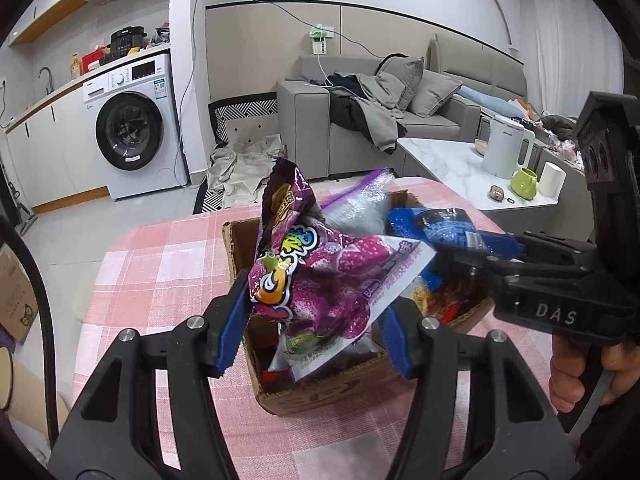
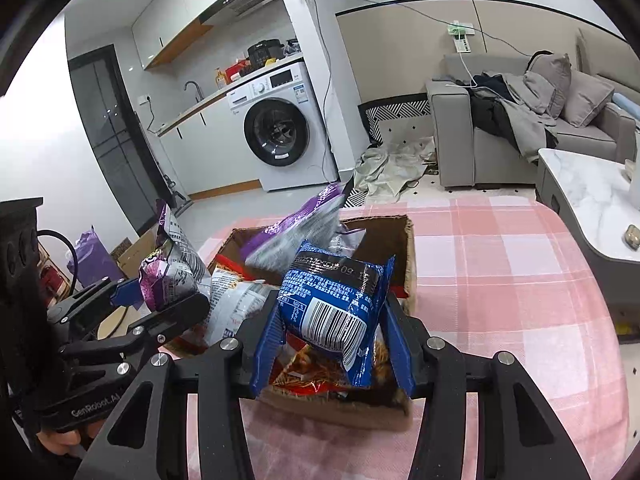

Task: Organize snacks
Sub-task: 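Lift both held snacks and carry them over the cardboard box, then lower both snacks into the box and open both tools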

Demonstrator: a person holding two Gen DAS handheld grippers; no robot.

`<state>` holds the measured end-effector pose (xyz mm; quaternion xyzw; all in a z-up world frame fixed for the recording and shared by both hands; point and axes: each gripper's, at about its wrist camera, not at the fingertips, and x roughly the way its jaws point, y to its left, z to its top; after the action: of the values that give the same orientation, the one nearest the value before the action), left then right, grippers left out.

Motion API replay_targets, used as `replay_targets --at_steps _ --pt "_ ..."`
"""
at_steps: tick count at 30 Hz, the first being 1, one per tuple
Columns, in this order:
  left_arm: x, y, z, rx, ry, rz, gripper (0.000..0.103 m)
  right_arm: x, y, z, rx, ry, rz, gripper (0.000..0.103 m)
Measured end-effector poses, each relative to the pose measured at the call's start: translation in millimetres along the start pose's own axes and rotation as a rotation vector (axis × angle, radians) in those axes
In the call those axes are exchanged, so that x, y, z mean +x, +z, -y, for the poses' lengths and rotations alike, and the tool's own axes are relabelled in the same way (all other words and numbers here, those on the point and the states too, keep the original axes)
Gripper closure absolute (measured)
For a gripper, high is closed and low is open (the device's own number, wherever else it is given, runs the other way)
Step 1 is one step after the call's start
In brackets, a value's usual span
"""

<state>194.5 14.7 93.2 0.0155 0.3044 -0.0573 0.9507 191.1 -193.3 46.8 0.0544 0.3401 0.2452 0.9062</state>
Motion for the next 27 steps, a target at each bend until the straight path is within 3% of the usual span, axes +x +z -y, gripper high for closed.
replay_targets --at_steps 27 --pt "75.5 7.0 -11.6 0.003 0.040 -0.072 0.047 52.9 24.3 5.9 -0.027 -0.040 -0.040 0.054"
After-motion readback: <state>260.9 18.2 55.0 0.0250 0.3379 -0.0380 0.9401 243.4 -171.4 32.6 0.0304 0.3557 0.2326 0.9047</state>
